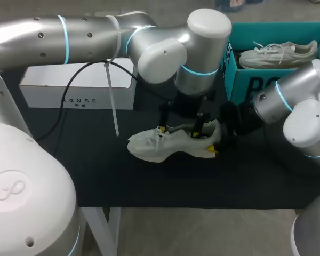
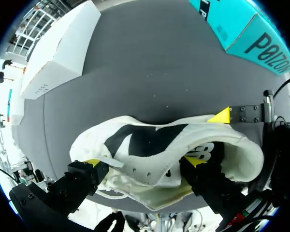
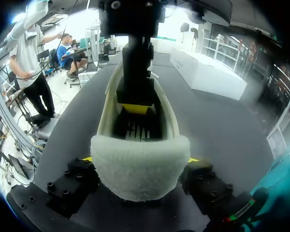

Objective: Take the shoe out of the shoebox, open the shoe tongue, remove and reinsert the insole, then place the shoe into the shoebox

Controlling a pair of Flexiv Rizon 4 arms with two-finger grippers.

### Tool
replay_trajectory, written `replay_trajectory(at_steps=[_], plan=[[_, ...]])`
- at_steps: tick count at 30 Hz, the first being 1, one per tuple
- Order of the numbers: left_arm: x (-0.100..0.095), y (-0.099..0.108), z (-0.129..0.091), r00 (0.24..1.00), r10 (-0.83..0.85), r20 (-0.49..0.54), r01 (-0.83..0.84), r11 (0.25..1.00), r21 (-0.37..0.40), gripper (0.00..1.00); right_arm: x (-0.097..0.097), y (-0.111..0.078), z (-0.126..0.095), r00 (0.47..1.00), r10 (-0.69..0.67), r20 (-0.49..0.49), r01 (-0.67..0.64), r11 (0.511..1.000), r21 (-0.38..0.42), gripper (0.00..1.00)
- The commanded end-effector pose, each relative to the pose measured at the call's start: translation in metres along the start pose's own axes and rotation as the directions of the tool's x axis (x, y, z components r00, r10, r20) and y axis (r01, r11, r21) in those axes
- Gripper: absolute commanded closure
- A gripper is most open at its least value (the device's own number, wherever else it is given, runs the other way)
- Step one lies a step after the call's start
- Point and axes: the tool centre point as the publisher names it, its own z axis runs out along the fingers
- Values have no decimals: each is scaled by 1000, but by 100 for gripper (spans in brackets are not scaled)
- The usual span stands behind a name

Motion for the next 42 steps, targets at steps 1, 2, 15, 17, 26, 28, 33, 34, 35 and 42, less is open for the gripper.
replay_trajectory(at_steps=[1,2,15,17,26,28,33,34,35,42], plan=[[0,-1,4,1000,-5,20,5,1000,-13,0,-1,1,1,1000,0,2,0,1000,3,100],[-2,0,3,1000,-3,27,4,1000,-14,0,-1,1,1,1000,0,2,0,1000,3,100],[-37,25,-30,991,-91,102,89,996,23,0,-1,1,1,1000,0,2,0,1000,3,100],[-42,27,-35,989,-101,104,98,995,34,0,-1,1,1,1000,0,2,0,1000,3,100],[-47,25,-39,981,-191,36,189,981,41,0,-1,1,1,1000,0,2,0,1000,3,100],[-45,23,-39,980,-197,14,196,980,40,0,-1,1,1,1000,0,2,0,1000,3,100],[-43,21,-38,964,-251,-91,254,967,25,100,-1,1,1,1000,0,2,0,1000,3,100],[-43,23,-39,956,-261,-135,266,964,20,100,-1,1,1,1000,0,2,0,1000,3,100],[-43,24,-41,947,-275,-169,282,959,18,100,-1,1,1,1000,0,2,0,1000,3,100],[-44,32,-46,897,-257,-359,289,956,38,100,-1,1,1,1000,0,2,0,1000,3,100]])
